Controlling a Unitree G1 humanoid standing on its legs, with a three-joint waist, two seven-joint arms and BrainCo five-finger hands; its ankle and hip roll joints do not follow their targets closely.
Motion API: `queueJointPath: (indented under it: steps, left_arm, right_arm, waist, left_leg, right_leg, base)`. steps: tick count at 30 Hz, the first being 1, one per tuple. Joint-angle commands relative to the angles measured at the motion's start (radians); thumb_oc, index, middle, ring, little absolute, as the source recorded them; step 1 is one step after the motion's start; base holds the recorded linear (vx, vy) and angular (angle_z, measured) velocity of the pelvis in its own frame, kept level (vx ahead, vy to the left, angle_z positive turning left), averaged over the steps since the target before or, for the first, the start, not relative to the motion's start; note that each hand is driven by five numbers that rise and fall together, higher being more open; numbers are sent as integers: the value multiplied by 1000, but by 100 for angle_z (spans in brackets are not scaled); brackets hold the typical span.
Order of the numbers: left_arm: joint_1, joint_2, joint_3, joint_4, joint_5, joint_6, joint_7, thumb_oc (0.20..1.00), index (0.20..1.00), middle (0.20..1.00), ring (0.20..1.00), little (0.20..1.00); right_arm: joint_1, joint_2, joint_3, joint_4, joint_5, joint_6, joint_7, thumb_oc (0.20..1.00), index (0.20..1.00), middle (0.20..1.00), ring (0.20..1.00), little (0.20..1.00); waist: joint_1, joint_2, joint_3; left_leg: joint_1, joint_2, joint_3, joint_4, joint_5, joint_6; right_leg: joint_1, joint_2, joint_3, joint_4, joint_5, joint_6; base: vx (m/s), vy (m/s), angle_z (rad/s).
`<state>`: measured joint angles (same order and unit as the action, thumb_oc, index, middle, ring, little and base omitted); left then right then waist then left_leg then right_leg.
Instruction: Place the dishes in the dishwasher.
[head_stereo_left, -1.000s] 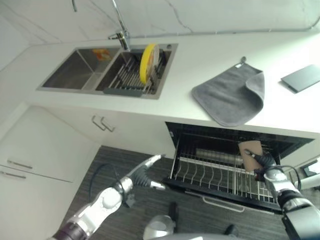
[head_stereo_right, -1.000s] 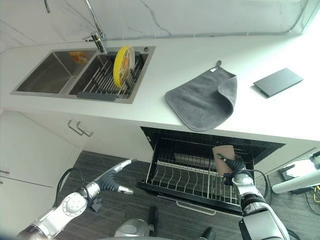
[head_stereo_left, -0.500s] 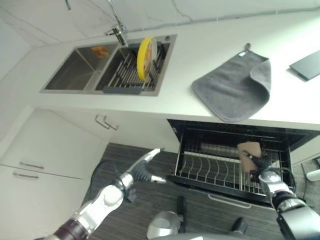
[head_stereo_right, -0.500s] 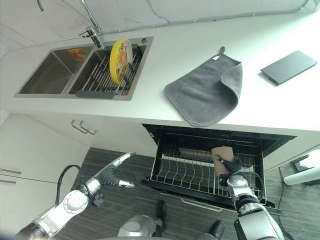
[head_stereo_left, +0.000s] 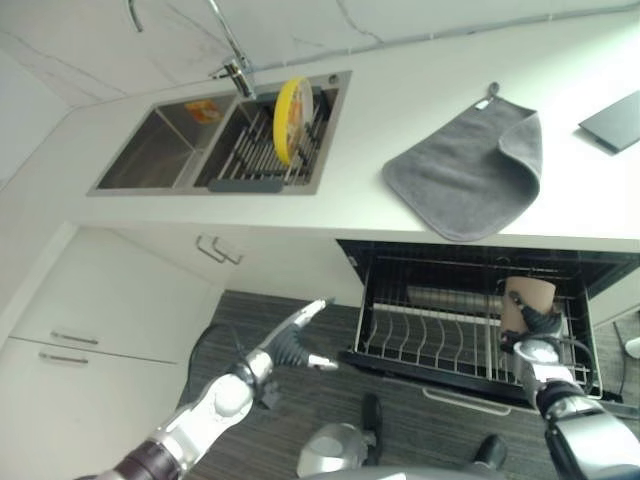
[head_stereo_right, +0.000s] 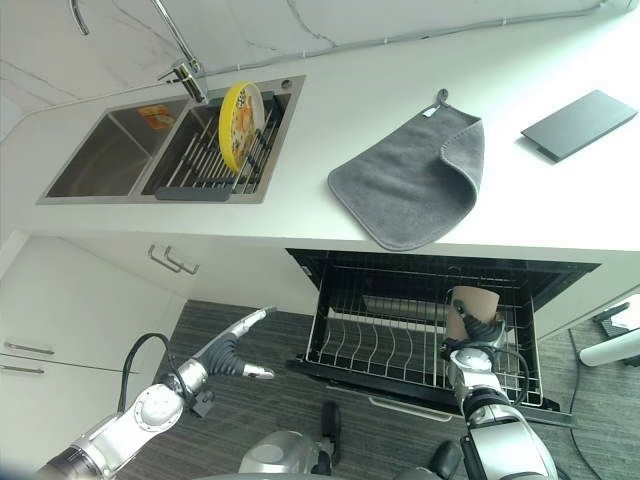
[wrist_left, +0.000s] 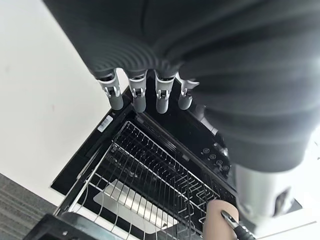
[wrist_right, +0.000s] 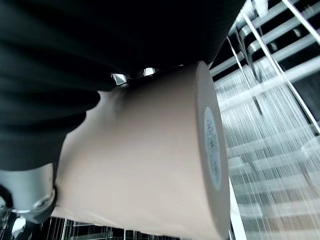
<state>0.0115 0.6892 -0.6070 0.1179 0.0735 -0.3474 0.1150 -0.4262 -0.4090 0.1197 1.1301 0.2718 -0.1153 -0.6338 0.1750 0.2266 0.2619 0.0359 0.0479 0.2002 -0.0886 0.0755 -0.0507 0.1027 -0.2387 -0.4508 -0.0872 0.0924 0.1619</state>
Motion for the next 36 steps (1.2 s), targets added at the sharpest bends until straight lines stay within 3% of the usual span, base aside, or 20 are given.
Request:
queueJointPath:
  steps: [1,12,13,14,20,23,26,28,29,32,36]
  left_arm:
    - [-29,9,-37,-46,33,-59,43,1000,1000,1000,1000,1000]
    - [-49,18,-56,-42,47,-58,83,1000,1000,1000,1000,1000]
    - [-53,19,-57,-41,45,-58,82,1000,1000,1000,1000,1000]
    - [-57,19,-59,-41,45,-58,81,1000,1000,1000,1000,1000]
    - [-65,21,-62,-40,45,-59,82,1000,1000,1000,1000,1000]
    - [-67,18,-64,-41,52,-55,84,1000,1000,1000,1000,1000]
    - [-73,13,-68,-36,57,-50,93,1000,1000,1000,1000,1000]
    - [-74,6,-68,-32,55,-46,94,1000,1000,1000,1000,1000]
    - [-68,2,-64,-36,53,-39,93,1000,1000,1000,1000,1000]
    - [-50,-12,-51,-34,59,-31,74,1000,1000,1000,1000,1000]
    - [-2,-41,-25,-5,104,1,75,1000,1000,1000,1000,1000]
  right_arm:
    - [-92,-42,17,33,-83,-11,-120,200,200,200,200,200]
    - [-103,-48,54,57,-139,29,-139,200,200,200,200,200]
    - [-108,-49,56,59,-148,38,-154,244,244,244,244,244]
    - [-111,-50,57,63,-151,54,-173,1000,1000,1000,1000,1000]
    - [-125,-45,60,79,-161,111,-183,1000,1000,1000,1000,1000]
    - [-127,-36,70,81,-121,97,-152,1000,1000,1000,1000,1000]
    - [-126,-25,69,88,-76,99,-181,1000,1000,1000,1000,1000]
    - [-120,-13,54,90,17,52,-188,1000,1000,1000,1000,1000]
    - [-117,0,22,84,126,-26,-186,1000,1000,1000,1000,1000]
    - [-98,63,-24,26,274,-174,-112,1000,1000,1000,1000,1000]
    - [53,157,41,-223,305,-221,-112,1000,1000,1000,1000,1000]
  waist:
    - [14,-27,13]
    - [10,-30,27]
    - [10,-30,30]
    - [10,-29,32]
    - [12,-31,38]
    - [14,-35,41]
    - [14,-41,41]
    - [13,-42,38]
    - [11,-44,33]
    - [10,-56,14]
    - [-20,-99,-24]
  left_leg:
    - [-8,-36,28,31,-66,13]
    - [-14,-33,34,43,-72,10]
    - [-15,-33,35,45,-73,10]
    - [-17,-33,35,47,-72,11]
    - [-21,-31,36,47,-72,10]
    - [-23,-29,36,48,-73,10]
    - [-22,-24,39,48,-73,10]
    - [-18,-22,41,49,-75,10]
    - [-14,-19,42,49,-77,11]
    - [1,-11,48,48,-81,11]
    - [26,12,82,50,-85,8]
  right_leg:
    - [-82,-48,68,135,-57,14]
    - [-92,-50,70,155,-70,16]
    - [-94,-51,69,158,-71,16]
    - [-96,-52,69,160,-71,16]
    - [-101,-51,67,163,-72,16]
    - [-103,-51,65,166,-73,16]
    - [-104,-49,63,168,-74,15]
    - [-101,-48,63,168,-75,14]
    - [-96,-45,66,166,-78,11]
    - [-80,-37,63,164,-88,3]
    - [-55,-22,61,154,-91,-3]
  base:
    - [0,0,0]
    - [0,0,0]
    - [0,0,0]
    - [0,0,0]
    - [0,0,0]
    - [0,0,0]
    - [0,0,0]
    - [0,0,0]
    - [0,0,0]
    - [5,11,-3]
    - [-37,-27,-12]
